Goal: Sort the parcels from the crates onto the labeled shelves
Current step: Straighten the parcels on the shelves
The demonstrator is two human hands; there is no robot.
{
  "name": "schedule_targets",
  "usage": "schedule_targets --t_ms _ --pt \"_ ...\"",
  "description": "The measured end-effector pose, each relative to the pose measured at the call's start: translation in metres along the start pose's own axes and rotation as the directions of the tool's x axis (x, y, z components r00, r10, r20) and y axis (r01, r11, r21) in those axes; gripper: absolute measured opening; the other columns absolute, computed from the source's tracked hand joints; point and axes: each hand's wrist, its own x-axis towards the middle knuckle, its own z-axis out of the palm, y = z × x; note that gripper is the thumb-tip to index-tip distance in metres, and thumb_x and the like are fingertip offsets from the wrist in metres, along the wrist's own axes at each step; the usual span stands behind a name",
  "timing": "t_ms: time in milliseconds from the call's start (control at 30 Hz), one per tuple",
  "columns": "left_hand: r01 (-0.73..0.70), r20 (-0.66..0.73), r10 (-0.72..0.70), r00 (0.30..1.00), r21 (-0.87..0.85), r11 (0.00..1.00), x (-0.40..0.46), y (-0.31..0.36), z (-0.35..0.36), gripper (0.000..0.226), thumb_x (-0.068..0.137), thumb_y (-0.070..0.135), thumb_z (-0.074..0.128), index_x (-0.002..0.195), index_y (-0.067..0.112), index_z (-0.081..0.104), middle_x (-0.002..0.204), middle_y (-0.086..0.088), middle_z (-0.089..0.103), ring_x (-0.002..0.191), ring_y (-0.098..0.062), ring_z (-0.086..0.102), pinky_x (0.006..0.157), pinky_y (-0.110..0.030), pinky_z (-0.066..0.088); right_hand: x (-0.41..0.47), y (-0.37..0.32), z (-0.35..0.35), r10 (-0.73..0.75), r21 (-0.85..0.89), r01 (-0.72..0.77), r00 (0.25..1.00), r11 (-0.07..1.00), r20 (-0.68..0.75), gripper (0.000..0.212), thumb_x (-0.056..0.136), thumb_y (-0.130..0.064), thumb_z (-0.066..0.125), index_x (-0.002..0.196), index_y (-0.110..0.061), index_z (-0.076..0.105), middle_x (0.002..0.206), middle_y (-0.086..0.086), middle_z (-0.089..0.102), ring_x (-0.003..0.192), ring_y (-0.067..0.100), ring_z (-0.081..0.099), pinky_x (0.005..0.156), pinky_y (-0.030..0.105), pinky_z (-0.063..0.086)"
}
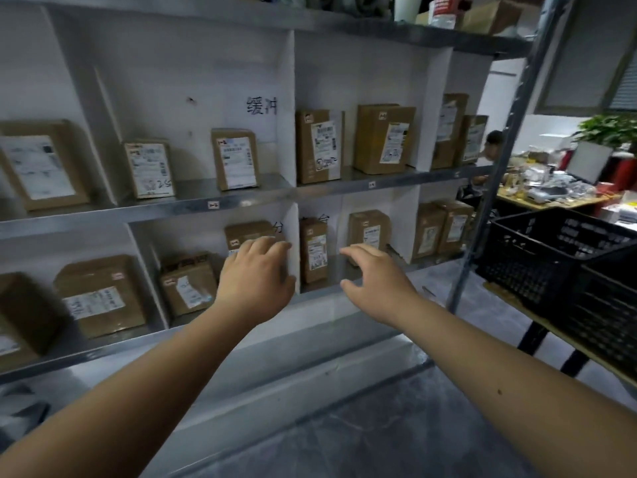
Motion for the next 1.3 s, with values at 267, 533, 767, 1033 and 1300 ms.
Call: schedule_targets --t_ms 267,533,767,1033,1300 --pt "0.27 -0.064 -0.264 0.962 0.138 0.953 -0.066 -0.099 -0.06 0.061 0.091 0.054 0.064 0.147 0.035 0.048 0.15 0.002 0.053 0.138 -0.028 0.047 0.108 -0.049 0.046 0.056 -0.115 0.063 -0.27 0.093 0.259 0.955 0.961 0.121 0.064 0.098 -0.028 0.065 0.157 -0.024 0.042 0.165 0.0 0.035 0.152 0.021 0.029 0.124 0.035 0.026" --pt "0.533 -0.127 -0.517 0.846 0.192 0.824 -0.13 -0.198 -0.113 0.07 0.089 0.058 0.065 0.153 0.033 0.046 0.153 0.0 0.05 0.139 -0.028 0.046 0.111 -0.048 0.044 0.083 -0.242 0.117 -0.485 0.159 0.46 0.852 0.874 0.198 0.067 0.093 -0.03 0.066 0.156 -0.028 0.044 0.167 0.002 0.032 0.153 0.024 0.03 0.124 0.042 0.031" --pt "0.615 -0.163 -0.593 0.788 0.177 0.768 -0.152 -0.302 -0.14 0.071 0.089 0.056 0.065 0.153 0.034 0.044 0.155 0.0 0.048 0.142 -0.026 0.044 0.111 -0.047 0.043 0.113 -0.346 0.162 -0.582 0.205 0.546 0.781 0.812 0.225 0.069 0.092 -0.027 0.07 0.155 -0.031 0.042 0.169 0.001 0.026 0.154 0.025 0.028 0.124 0.042 0.032" --pt "0.611 -0.178 -0.589 0.788 0.103 0.785 -0.131 -0.443 -0.157 0.079 0.089 0.055 0.067 0.158 0.037 0.035 0.159 -0.001 0.041 0.146 -0.026 0.039 0.117 -0.047 0.04 0.168 -0.467 0.22 -0.607 0.265 0.553 0.767 0.79 0.211 0.07 0.094 -0.026 0.068 0.157 -0.037 0.038 0.171 -0.004 0.018 0.157 0.023 0.021 0.124 0.044 0.031" --pt "0.519 -0.193 -0.508 0.839 0.003 0.855 -0.085 -0.565 -0.179 0.077 0.091 0.045 0.07 0.158 0.033 0.034 0.161 0.0 0.037 0.147 -0.025 0.037 0.118 -0.048 0.04 0.24 -0.564 0.259 -0.561 0.269 0.516 0.818 0.814 0.128 0.077 0.095 -0.023 0.068 0.159 -0.042 0.031 0.173 -0.004 0.009 0.157 0.027 0.02 0.12 0.038 0.032"
